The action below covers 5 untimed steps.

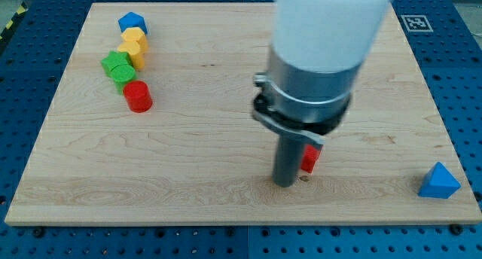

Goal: Push red star into the blue triangle

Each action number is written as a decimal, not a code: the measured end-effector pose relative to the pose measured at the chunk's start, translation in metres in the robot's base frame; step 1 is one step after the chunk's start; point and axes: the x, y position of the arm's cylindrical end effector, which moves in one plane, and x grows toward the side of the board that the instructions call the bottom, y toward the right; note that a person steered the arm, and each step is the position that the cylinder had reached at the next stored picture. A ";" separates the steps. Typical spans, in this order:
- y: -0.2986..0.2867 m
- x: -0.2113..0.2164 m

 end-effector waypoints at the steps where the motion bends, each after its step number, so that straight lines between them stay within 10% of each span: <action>1: -0.010 -0.037; 5: 0.119 -0.011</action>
